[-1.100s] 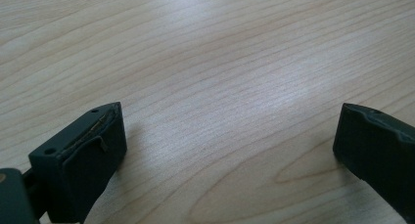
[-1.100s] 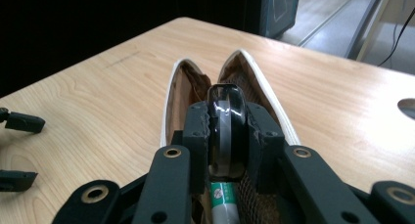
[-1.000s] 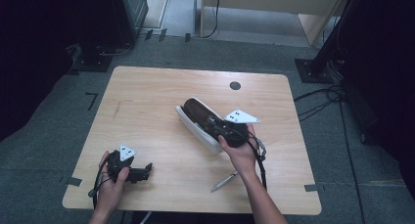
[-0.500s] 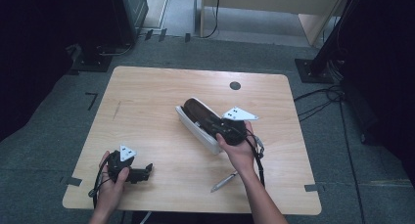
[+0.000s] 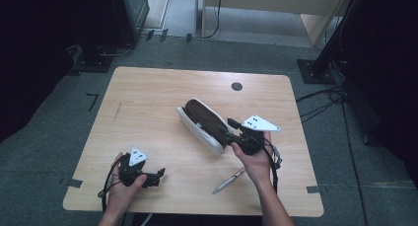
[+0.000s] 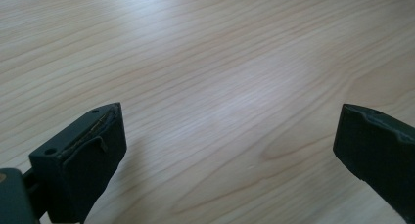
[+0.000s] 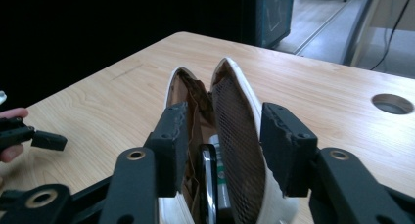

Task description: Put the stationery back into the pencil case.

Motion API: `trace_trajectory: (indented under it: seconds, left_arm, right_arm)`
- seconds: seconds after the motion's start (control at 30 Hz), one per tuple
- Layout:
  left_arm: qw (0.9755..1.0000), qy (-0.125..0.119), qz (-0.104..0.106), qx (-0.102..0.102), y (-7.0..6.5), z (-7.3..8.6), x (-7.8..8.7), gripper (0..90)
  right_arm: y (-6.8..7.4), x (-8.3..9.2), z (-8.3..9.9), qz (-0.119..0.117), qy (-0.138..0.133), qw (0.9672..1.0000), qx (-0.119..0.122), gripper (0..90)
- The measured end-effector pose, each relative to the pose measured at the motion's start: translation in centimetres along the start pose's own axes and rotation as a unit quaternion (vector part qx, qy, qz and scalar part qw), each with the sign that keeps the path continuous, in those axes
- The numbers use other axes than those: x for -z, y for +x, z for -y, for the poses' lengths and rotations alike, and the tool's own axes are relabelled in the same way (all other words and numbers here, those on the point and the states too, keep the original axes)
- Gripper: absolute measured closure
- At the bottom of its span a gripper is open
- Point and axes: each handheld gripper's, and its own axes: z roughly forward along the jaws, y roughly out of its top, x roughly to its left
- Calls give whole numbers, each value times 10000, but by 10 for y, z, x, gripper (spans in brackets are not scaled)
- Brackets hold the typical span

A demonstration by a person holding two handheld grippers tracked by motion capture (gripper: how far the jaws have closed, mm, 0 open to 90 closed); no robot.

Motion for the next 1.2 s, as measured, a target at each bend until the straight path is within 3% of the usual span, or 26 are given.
trace_trajectory:
  seconds: [0.37,0.57,0.9,1.2]
  left_arm:
    - [9987,-55,478,-162,-35,-8,-9,0]
    - [9979,-23,577,-294,-52,-11,-15,0]
    - [9966,-11,776,-287,-64,-16,-20,2]
    - [9936,-83,1060,-371,-81,-20,-23,138]
  right_arm:
    - [-4,37,21,378,-106,9991,-158,444]
    - [-6,44,47,468,84,9986,-225,433]
    - [-21,53,84,642,335,9965,-424,414]
    - [-26,61,108,716,590,9938,-617,405]
